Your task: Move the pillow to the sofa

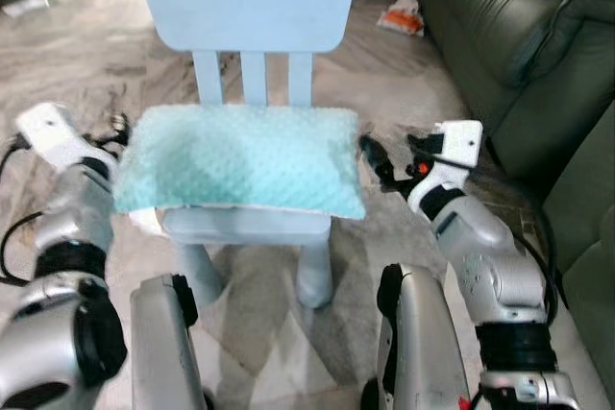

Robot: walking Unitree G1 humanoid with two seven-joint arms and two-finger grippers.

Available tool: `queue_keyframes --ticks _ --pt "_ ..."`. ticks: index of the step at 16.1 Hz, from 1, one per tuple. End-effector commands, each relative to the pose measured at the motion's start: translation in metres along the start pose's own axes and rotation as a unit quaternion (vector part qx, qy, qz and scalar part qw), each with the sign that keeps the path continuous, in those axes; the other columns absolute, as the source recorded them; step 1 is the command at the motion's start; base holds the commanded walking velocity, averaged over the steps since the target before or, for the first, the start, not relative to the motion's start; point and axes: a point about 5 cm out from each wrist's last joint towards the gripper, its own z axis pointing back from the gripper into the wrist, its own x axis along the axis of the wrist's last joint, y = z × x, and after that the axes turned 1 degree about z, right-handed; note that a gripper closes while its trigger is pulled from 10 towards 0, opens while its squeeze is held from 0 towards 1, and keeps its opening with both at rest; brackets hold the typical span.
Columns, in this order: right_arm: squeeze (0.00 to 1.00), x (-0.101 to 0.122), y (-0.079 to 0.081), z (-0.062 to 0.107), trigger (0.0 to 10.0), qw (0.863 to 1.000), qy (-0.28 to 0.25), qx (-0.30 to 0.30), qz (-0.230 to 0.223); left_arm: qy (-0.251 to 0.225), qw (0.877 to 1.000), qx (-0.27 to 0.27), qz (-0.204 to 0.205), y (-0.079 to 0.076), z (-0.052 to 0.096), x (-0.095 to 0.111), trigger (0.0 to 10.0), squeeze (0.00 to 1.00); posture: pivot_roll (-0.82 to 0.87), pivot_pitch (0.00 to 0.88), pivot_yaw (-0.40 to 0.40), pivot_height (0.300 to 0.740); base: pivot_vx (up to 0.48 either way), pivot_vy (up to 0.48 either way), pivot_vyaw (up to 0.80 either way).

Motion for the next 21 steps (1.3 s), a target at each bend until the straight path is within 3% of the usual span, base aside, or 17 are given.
queue_keyframes --ticks 1,5,8,14,21 --pt "0.00 0.003 -0.001 -0.004 10.0 1.000 0.002 0.006 -0.003 0.012 1.000 0.009 0.016 0.005 -0.001 0.001 10.0 0.00 -0.14 0.149 -0.023 0.341 0.000 0.000 0.00" --pt "0.00 0.000 -0.003 -0.019 10.0 1.000 0.022 0.016 0.001 0.040 0.998 0.024 0.030 0.024 0.001 -0.004 10.0 0.00 -0.13 0.206 -0.042 0.341 0.000 0.000 0.00" --pt "0.00 0.000 -0.004 -0.030 10.0 0.999 0.035 0.029 0.005 0.068 0.996 0.009 0.051 0.027 0.000 -0.004 10.0 0.00 -0.12 0.243 -0.052 0.341 0.000 0.000 0.00" --pt "0.00 0.005 -0.008 -0.052 10.0 0.999 0.037 0.040 -0.004 0.037 0.994 -0.043 0.092 0.000 -0.011 0.028 10.0 0.00 -0.13 0.296 -0.048 0.341 0.000 0.000 0.00" --pt "0.00 0.005 0.018 -0.070 10.0 0.994 0.029 0.095 -0.045 0.074 0.984 -0.086 0.141 -0.024 -0.013 0.020 10.0 0.00 -0.12 0.320 -0.045 0.341 0.000 0.000 0.00"
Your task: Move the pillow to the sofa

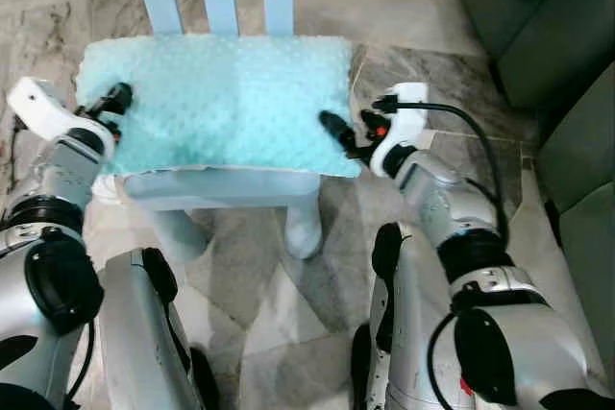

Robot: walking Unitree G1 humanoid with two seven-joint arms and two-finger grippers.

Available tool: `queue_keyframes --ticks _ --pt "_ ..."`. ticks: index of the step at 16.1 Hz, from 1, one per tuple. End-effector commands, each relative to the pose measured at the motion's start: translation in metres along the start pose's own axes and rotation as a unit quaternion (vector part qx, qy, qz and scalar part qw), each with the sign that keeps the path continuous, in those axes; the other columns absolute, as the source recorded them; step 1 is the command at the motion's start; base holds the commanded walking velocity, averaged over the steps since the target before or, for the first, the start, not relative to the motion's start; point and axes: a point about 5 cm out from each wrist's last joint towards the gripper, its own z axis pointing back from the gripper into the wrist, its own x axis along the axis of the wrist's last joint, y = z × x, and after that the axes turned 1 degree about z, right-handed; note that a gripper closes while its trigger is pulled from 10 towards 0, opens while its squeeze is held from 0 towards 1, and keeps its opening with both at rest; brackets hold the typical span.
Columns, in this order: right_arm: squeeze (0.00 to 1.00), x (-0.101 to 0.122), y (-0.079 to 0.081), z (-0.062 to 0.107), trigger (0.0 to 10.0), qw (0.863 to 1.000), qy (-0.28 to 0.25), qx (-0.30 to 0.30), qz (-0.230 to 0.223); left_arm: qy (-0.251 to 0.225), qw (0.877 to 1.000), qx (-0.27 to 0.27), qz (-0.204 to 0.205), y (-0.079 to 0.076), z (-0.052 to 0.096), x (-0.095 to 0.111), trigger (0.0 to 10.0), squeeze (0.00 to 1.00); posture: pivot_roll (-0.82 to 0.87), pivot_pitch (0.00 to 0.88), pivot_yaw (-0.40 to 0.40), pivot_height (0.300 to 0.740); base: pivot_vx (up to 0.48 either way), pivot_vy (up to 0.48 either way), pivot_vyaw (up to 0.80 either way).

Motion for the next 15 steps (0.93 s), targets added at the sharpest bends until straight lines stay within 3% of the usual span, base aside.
queue_keyframes --ticks 1,4,7,8,9,10,15 --pt "0.00 0.001 0.005 -0.004 10.0 1.000 -0.005 0.020 -0.011 0.016 1.000 -0.012 0.016 -0.006 -0.002 -0.005 10.0 0.00 -0.12 0.330 -0.045 0.341 0.000 0.000 0.00" --pt "0.00 -0.009 0.017 -0.009 10.0 0.997 0.001 0.052 -0.062 0.047 0.994 -0.058 0.083 -0.020 -0.004 -0.014 10.0 0.00 -0.12 0.338 -0.039 0.341 0.000 0.000 0.00" --pt "0.00 -0.014 0.026 -0.010 10.0 0.994 0.001 0.077 -0.071 0.076 0.989 -0.094 0.089 -0.023 -0.002 -0.022 10.0 0.00 -0.11 0.339 -0.040 0.341 0.000 0.000 0.00" --pt "0.00 -0.016 0.029 -0.011 10.0 0.994 0.001 0.085 -0.072 0.084 0.987 -0.104 0.093 -0.022 -0.001 -0.024 8.4 0.00 -0.11 0.339 -0.040 0.341 0.000 0.000 0.00" --pt "0.00 -0.017 0.032 -0.011 7.7 0.994 0.000 0.090 -0.069 0.089 0.985 -0.113 0.094 -0.021 0.000 -0.026 4.1 0.00 -0.12 0.333 -0.040 0.341 0.000 0.000 0.00" --pt "0.00 -0.017 0.034 -0.012 0.0 0.993 -0.003 0.091 -0.071 0.100 0.982 -0.122 0.104 -0.021 0.001 -0.028 0.0 0.00 -0.12 0.328 -0.039 0.341 0.000 0.000 0.00" --pt "0.00 -0.017 0.039 -0.014 0.0 0.993 -0.003 0.098 -0.060 0.122 0.977 -0.137 0.107 -0.017 0.004 -0.038 0.0 0.00 -0.12 0.326 -0.041 0.341 0.000 0.000 0.00"
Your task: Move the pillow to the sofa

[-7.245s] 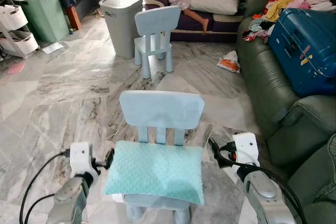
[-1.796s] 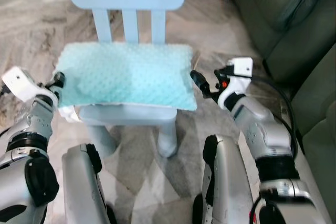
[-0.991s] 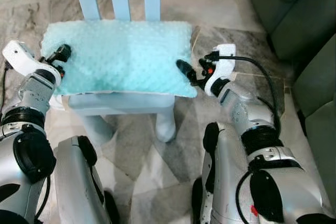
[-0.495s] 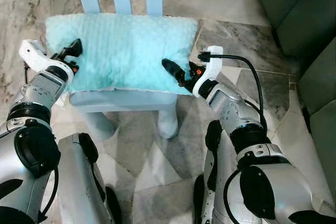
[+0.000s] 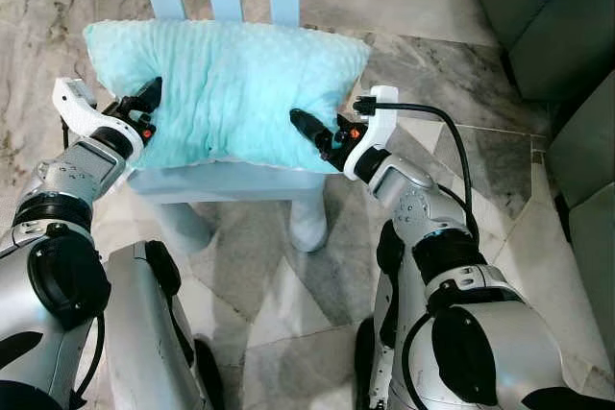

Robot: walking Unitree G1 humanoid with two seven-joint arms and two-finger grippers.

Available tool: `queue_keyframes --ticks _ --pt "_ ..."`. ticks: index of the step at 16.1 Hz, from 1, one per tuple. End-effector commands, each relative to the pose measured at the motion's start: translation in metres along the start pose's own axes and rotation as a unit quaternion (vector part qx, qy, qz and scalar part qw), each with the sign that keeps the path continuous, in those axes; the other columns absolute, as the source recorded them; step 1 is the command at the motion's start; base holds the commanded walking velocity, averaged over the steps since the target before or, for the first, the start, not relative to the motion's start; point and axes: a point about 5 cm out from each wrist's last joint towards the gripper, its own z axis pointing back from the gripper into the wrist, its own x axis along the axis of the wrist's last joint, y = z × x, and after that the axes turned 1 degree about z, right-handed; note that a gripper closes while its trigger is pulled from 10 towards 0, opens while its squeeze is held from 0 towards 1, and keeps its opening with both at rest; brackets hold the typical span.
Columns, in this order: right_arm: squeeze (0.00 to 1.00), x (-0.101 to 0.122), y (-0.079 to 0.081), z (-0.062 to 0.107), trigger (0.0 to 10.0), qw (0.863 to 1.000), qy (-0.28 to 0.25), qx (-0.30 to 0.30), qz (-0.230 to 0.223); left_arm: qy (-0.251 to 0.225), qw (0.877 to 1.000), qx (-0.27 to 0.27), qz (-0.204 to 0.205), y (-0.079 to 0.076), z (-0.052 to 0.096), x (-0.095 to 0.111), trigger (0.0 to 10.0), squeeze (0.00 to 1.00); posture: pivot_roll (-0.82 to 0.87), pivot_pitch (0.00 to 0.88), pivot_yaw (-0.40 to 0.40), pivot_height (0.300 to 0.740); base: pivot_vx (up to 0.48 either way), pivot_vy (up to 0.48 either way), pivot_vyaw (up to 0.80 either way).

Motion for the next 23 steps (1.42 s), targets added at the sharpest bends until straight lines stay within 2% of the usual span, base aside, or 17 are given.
queue_keyframes --ticks 1,6,7,9,11,18,20,21,22,23 --pt "0.00 -0.007 0.007 -0.002 0.0 1.000 0.010 0.016 0.004 0.040 0.999 0.004 0.011 0.008 0.002 -0.018 0.0 0.00 -0.12 0.324 -0.043 0.341 0.000 0.000 0.00" --pt "0.00 -0.013 0.009 0.000 0.0 1.000 0.017 0.021 0.013 0.045 0.999 0.001 0.006 0.010 0.003 -0.022 0.0 0.00 -0.12 0.324 -0.045 0.341 0.000 0.000 0.00" --pt "0.00 -0.005 0.014 -0.001 0.0 0.999 0.002 0.038 0.010 0.042 0.999 0.002 0.006 0.011 0.003 -0.021 0.0 0.00 -0.13 0.327 -0.044 0.341 0.000 0.000 0.00" --pt "0.00 0.008 0.012 -0.005 0.0 0.999 -0.028 0.020 -0.012 0.040 0.999 0.003 0.005 0.011 0.003 -0.021 0.0 0.00 -0.13 0.328 -0.043 0.341 0.000 0.000 0.00" --pt "0.00 0.011 0.011 -0.006 0.0 0.999 -0.036 0.011 -0.017 0.040 0.999 0.002 0.005 0.011 0.003 -0.021 0.0 0.00 -0.13 0.329 -0.043 0.341 0.000 0.000 0.00" --pt "0.00 0.003 0.008 0.001 0.0 0.999 -0.027 0.006 -0.016 0.034 0.999 0.009 -0.005 0.017 0.006 -0.019 0.0 0.00 -0.13 0.334 -0.043 0.341 0.000 0.000 0.00" --pt "0.00 0.001 0.008 0.001 0.0 1.000 -0.023 0.003 -0.012 0.026 0.999 0.018 -0.033 0.019 0.007 -0.017 0.0 0.00 -0.13 0.337 -0.042 0.341 0.000 0.000 0.00" --pt "0.00 0.000 0.010 0.001 0.0 1.000 -0.020 0.005 -0.005 0.028 0.997 0.018 -0.065 0.019 0.008 -0.015 0.0 0.00 -0.13 0.338 -0.043 0.341 0.000 0.000 0.00" --pt "0.00 -0.002 0.012 0.001 0.0 1.000 -0.018 0.008 0.000 0.027 0.997 0.016 -0.072 0.019 0.008 -0.015 0.0 0.00 -0.13 0.336 -0.045 0.341 0.000 0.000 0.00" --pt "0.00 -0.005 0.016 0.001 0.0 1.000 -0.012 0.015 0.019 0.030 0.995 0.013 -0.094 0.022 0.011 -0.015 0.0 0.00 -0.12 0.327 -0.046 0.341 0.000 0.000 0.00"
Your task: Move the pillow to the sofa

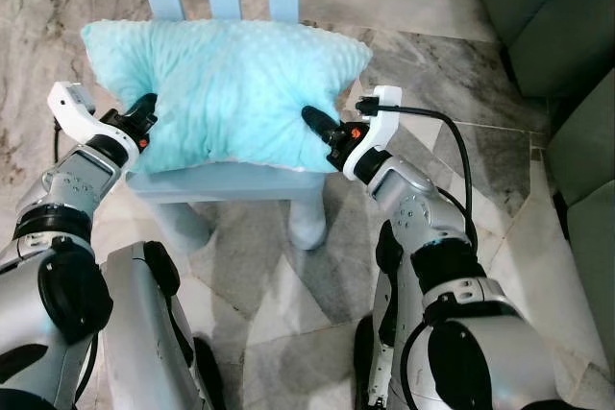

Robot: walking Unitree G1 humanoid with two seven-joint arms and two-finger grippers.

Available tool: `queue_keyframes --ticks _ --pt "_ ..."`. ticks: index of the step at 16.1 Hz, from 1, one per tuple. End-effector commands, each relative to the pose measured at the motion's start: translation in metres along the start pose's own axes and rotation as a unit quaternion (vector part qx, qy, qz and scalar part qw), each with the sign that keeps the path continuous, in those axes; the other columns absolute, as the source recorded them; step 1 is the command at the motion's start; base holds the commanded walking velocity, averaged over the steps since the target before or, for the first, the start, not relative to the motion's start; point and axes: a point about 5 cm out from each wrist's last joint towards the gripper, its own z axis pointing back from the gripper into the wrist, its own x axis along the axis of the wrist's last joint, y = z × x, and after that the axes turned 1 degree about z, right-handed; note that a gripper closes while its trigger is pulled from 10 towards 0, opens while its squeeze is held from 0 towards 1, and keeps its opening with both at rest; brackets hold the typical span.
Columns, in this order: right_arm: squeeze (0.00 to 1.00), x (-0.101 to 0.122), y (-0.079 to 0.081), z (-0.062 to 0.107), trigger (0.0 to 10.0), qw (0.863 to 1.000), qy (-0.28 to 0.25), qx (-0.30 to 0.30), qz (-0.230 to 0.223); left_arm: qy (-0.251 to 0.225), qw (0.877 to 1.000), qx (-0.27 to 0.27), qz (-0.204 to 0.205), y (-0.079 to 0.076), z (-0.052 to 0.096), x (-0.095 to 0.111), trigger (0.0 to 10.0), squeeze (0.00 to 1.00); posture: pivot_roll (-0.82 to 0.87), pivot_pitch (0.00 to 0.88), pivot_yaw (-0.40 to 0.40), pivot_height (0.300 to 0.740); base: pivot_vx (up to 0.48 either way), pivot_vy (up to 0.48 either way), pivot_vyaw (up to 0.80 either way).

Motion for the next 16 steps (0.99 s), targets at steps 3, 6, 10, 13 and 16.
queue_keyframes --ticks 3,6,10,13,16 --pt "0.00 -0.012 0.011 0.000 0.0 0.999 0.021 0.022 0.033 0.046 0.998 0.014 -0.029 0.015 0.008 -0.024 0.0 0.00 -0.11 0.297 -0.041 0.341 0.000 0.000 0.00" --pt "0.00 -0.014 0.011 0.003 0.0 0.993 0.039 0.041 0.104 0.021 0.998 0.029 -0.052 0.023 0.014 -0.028 0.0 0.00 -0.09 0.190 -0.031 0.341 0.000 0.000 0.00" --pt "0.00 0.008 0.003 0.009 0.0 0.985 0.016 0.032 0.169 -0.038 0.977 0.045 -0.205 0.010 0.013 -0.027 10.0 0.00 -0.06 0.035 -0.014 0.341 0.000 0.000 0.00" --pt "0.00 0.012 0.004 0.018 0.0 0.979 0.014 0.054 0.198 -0.063 0.953 0.040 -0.292 -0.011 0.013 -0.038 10.0 0.00 -0.04 0.000 0.005 0.341 0.000 0.000 0.00" --pt "0.00 0.002 0.005 0.037 10.0 0.975 0.016 0.042 0.219 -0.055 0.955 0.058 -0.285 -0.005 0.028 -0.069 10.0 0.00 -0.04 0.000 0.028 0.341 0.000 0.000 0.00"
